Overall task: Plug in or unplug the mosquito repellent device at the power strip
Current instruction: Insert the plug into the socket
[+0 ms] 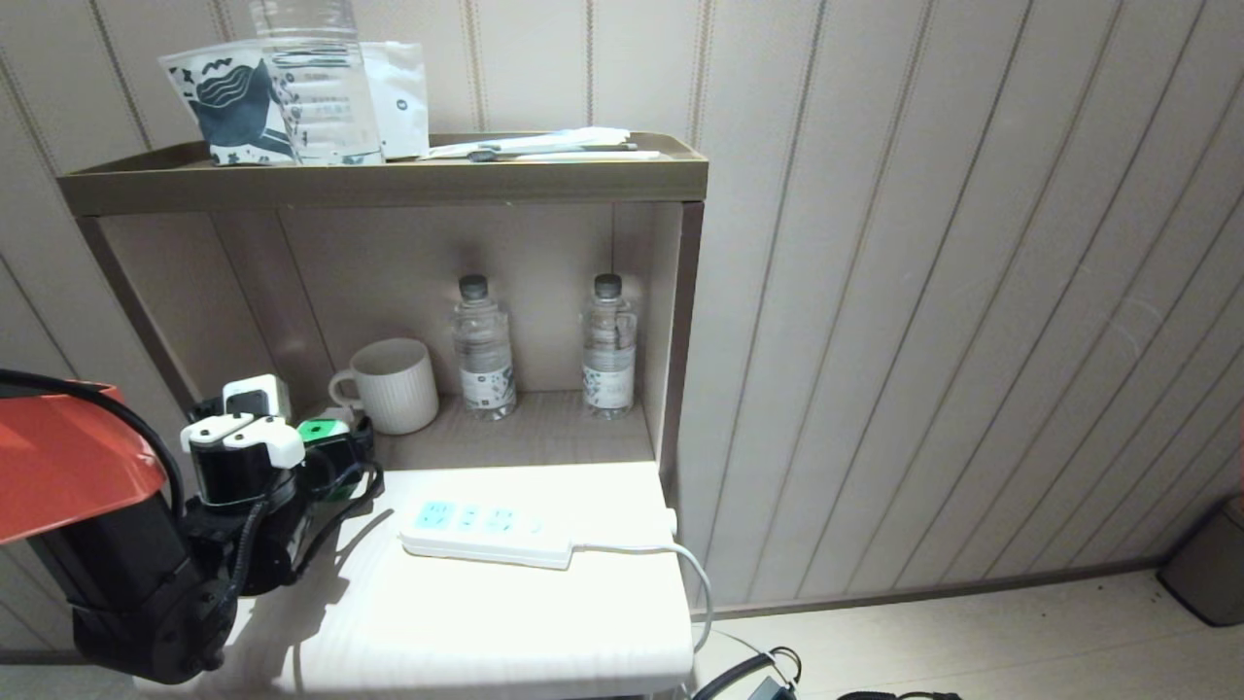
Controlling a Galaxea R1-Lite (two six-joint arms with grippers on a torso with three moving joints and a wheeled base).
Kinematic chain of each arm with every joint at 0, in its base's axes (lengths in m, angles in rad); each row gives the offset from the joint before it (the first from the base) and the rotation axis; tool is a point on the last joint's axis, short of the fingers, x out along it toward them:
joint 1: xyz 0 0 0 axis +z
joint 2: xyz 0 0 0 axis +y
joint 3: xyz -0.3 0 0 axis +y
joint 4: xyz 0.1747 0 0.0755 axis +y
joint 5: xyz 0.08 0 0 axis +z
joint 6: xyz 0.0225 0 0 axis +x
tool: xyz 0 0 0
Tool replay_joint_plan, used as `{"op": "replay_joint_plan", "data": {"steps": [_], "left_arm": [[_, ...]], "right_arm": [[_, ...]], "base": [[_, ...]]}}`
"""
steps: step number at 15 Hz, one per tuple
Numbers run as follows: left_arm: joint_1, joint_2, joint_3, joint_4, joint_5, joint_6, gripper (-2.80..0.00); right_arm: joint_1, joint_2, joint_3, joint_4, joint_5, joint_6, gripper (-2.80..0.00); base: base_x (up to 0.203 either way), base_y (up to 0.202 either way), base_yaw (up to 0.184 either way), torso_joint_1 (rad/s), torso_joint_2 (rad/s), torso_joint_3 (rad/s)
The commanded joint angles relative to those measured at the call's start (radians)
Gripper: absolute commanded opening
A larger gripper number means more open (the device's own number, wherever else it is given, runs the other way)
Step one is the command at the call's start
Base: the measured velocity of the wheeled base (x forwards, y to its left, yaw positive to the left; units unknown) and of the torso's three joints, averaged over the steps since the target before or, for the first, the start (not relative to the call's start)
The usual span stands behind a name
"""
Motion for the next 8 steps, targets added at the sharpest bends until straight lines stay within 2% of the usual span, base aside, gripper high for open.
{"op": "replay_joint_plan", "data": {"steps": [1,6,7,8], "left_arm": [[0.004,0.001,-0.001,-0.008,0.003,-0.001,0.0],[0.011,0.01,-0.011,-0.006,0.003,-0.001,0.0],[0.011,0.014,-0.013,-0.009,0.003,-0.001,-2.8],[0.011,0.016,-0.013,-0.008,0.003,-0.001,-2.8]], "right_arm": [[0.0,0.0,0.0,0.0,0.0,0.0,-2.8],[0.0,0.0,0.0,0.0,0.0,0.0,-2.8],[0.0,0.0,0.0,0.0,0.0,0.001,-2.8],[0.0,0.0,0.0,0.0,0.0,0.0,-2.8]], "base": [[0.0,0.0,0.0,0.0,0.0,0.0],[0.0,0.0,0.0,0.0,0.0,0.0],[0.0,0.0,0.0,0.0,0.0,0.0],[0.0,0.0,0.0,0.0,0.0,0.0]]}}
